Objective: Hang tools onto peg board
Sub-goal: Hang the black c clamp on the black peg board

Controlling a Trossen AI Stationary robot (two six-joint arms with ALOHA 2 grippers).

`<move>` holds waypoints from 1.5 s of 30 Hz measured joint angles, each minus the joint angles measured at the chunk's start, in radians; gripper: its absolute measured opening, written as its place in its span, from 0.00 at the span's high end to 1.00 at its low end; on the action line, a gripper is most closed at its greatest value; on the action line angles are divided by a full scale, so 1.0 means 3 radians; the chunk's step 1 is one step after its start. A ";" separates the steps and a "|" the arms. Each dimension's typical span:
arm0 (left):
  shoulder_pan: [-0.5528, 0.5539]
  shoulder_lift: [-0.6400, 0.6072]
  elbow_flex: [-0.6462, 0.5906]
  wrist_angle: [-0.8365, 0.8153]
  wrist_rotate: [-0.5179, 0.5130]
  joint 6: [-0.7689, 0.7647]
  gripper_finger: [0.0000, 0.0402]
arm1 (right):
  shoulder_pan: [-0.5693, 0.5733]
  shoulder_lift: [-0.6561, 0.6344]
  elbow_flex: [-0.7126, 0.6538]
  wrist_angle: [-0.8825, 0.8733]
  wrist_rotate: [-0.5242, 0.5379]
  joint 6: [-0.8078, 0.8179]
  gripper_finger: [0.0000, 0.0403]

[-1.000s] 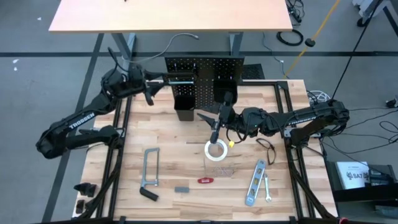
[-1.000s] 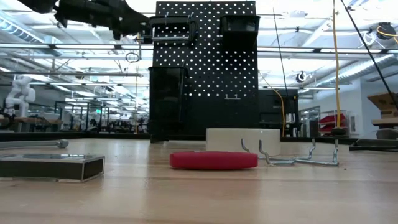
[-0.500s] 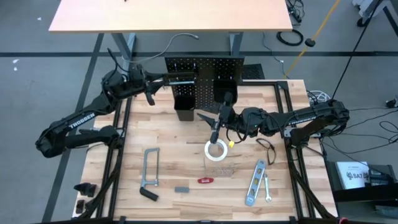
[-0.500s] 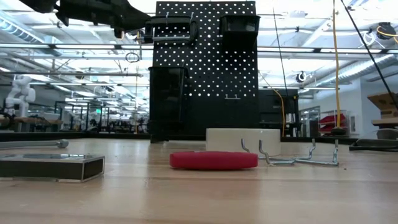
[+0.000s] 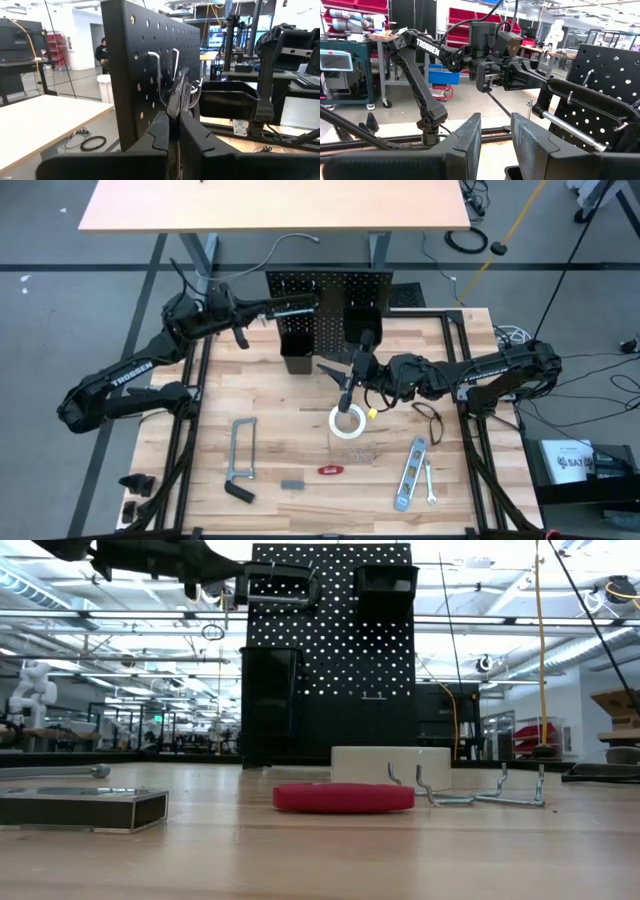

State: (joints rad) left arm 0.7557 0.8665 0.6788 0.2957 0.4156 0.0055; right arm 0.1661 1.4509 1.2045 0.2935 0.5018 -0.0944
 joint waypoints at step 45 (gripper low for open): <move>-0.0216 0.0506 0.0313 0.0057 -0.0080 -0.0086 0.91 | 0.0239 -0.0089 -0.0001 -0.0038 0.0626 -0.0337 0.75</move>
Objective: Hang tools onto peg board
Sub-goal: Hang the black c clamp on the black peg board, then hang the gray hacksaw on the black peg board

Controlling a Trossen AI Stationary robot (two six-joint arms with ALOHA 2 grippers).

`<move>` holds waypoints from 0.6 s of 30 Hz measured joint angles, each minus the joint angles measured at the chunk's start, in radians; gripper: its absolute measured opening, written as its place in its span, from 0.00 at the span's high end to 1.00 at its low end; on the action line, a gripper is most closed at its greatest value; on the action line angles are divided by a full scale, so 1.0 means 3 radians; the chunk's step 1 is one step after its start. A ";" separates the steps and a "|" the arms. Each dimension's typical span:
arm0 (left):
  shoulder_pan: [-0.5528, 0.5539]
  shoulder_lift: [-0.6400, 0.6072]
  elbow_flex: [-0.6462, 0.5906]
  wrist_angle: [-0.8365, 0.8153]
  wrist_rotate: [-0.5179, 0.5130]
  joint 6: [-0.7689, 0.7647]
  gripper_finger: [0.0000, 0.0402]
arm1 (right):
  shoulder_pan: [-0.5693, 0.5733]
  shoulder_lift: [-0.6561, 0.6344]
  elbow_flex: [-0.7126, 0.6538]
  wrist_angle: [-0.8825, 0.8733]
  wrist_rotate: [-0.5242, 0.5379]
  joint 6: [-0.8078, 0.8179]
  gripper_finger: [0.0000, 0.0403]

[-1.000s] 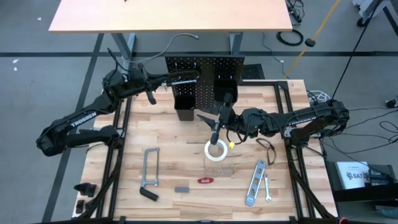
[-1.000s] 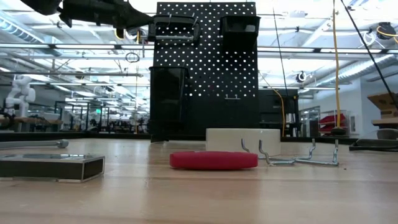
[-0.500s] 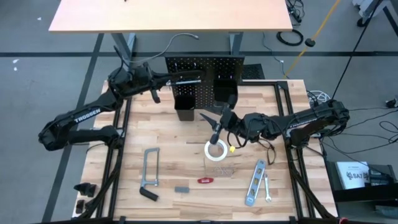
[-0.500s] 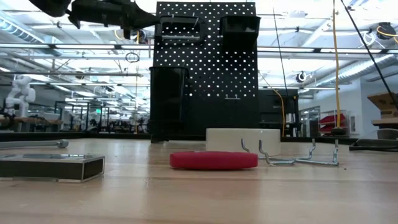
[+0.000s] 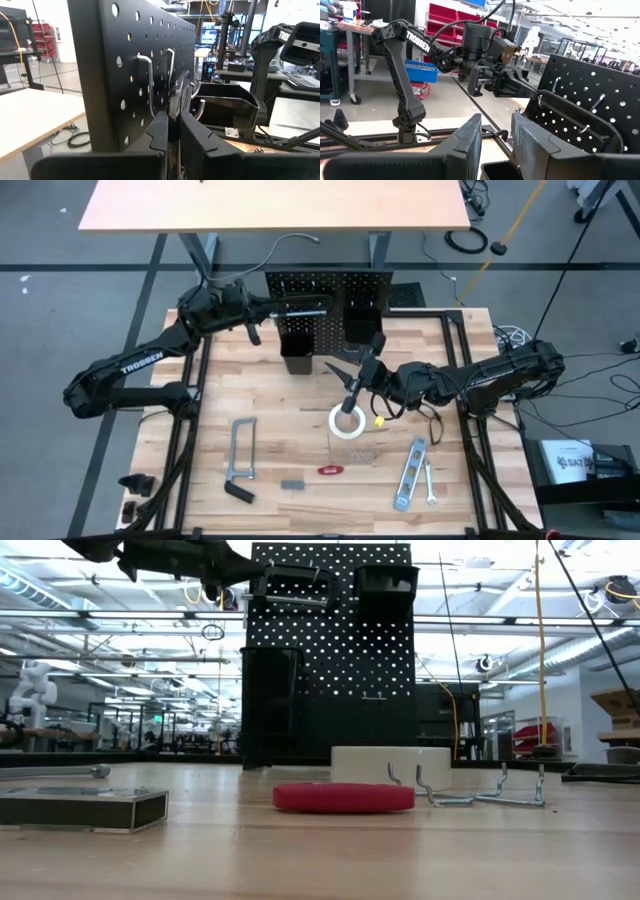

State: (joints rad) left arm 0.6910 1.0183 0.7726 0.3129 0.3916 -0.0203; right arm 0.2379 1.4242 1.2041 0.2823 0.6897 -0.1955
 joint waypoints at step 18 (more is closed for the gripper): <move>0.0011 -0.0201 -0.0001 -0.0032 -0.0216 0.0012 0.60 | 0.0003 0.0000 0.0000 -0.0016 -0.0002 0.0011 0.75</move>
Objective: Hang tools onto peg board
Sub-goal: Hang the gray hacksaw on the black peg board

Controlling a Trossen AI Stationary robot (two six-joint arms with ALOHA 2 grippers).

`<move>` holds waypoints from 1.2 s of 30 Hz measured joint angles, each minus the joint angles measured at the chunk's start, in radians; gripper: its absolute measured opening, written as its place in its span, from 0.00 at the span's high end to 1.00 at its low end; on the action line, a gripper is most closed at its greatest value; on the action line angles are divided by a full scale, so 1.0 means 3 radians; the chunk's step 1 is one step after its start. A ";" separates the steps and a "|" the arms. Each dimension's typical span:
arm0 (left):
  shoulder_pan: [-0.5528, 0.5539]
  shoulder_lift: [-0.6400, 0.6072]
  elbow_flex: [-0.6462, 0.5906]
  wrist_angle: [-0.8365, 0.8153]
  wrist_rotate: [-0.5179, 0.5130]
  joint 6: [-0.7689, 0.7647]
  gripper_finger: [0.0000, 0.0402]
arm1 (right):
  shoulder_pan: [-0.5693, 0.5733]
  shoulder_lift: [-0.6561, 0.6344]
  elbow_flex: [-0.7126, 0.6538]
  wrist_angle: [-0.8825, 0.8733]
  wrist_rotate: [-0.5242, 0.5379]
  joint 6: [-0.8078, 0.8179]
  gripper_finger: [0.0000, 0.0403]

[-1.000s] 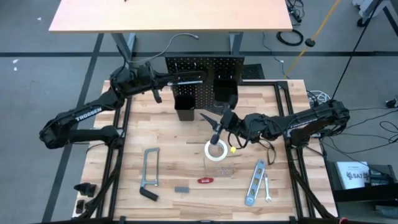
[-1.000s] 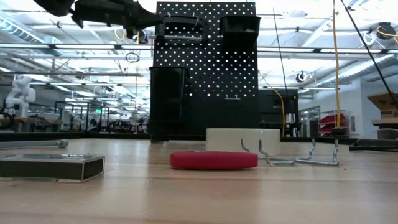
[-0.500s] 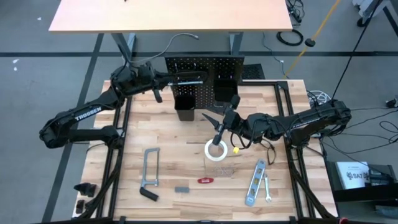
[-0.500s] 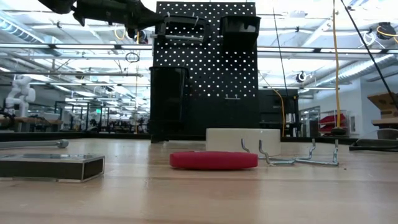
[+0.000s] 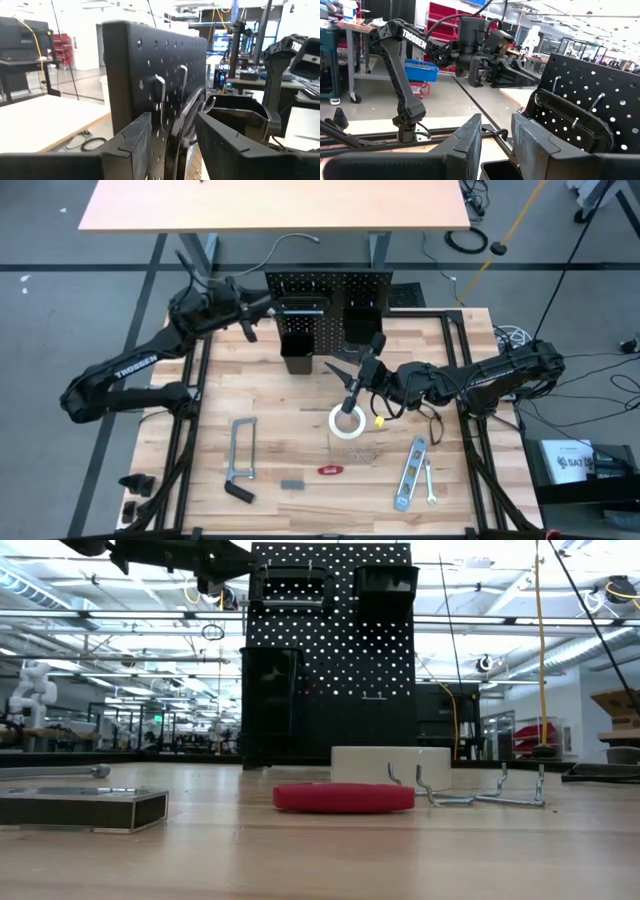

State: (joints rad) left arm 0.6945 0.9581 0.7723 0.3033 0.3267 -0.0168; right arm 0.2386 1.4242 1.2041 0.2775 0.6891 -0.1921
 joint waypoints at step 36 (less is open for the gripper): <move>-0.1634 -0.0561 -0.0240 -0.1303 -0.0629 -0.0010 0.60 | 0.0308 -0.0633 -0.0517 -0.2315 -0.0309 0.1920 0.75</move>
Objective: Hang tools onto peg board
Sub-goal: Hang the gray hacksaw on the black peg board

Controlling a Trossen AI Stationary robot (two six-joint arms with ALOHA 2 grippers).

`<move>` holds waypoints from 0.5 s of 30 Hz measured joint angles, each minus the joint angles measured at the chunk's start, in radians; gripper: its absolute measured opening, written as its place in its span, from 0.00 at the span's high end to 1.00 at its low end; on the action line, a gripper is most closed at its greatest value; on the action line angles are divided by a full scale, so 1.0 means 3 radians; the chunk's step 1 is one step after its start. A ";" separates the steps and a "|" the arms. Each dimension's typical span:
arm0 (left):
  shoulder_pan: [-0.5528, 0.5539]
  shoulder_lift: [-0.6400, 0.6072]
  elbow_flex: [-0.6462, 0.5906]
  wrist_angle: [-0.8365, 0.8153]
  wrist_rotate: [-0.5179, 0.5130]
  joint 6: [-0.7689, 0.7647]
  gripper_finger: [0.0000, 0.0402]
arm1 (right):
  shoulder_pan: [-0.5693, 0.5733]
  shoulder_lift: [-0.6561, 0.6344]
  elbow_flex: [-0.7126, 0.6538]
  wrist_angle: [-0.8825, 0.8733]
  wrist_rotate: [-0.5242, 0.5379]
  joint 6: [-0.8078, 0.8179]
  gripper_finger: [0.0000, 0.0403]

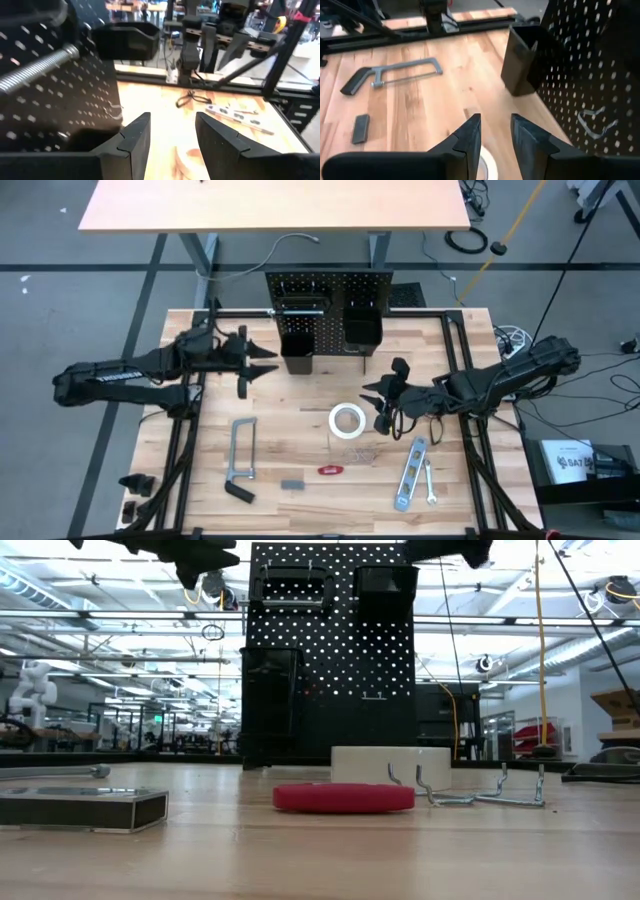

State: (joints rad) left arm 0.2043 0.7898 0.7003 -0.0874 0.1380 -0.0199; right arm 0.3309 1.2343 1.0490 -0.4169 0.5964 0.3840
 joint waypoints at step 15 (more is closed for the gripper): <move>-0.0918 0.0241 -0.0329 0.0064 -0.0815 -0.0355 0.60 | 0.0002 0.0005 -0.0512 0.0408 0.0000 0.0170 0.75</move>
State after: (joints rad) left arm -0.0712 0.8623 0.6015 -0.0681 -0.1066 -0.1265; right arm 0.3314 1.2359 0.8955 -0.2945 0.5964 0.4351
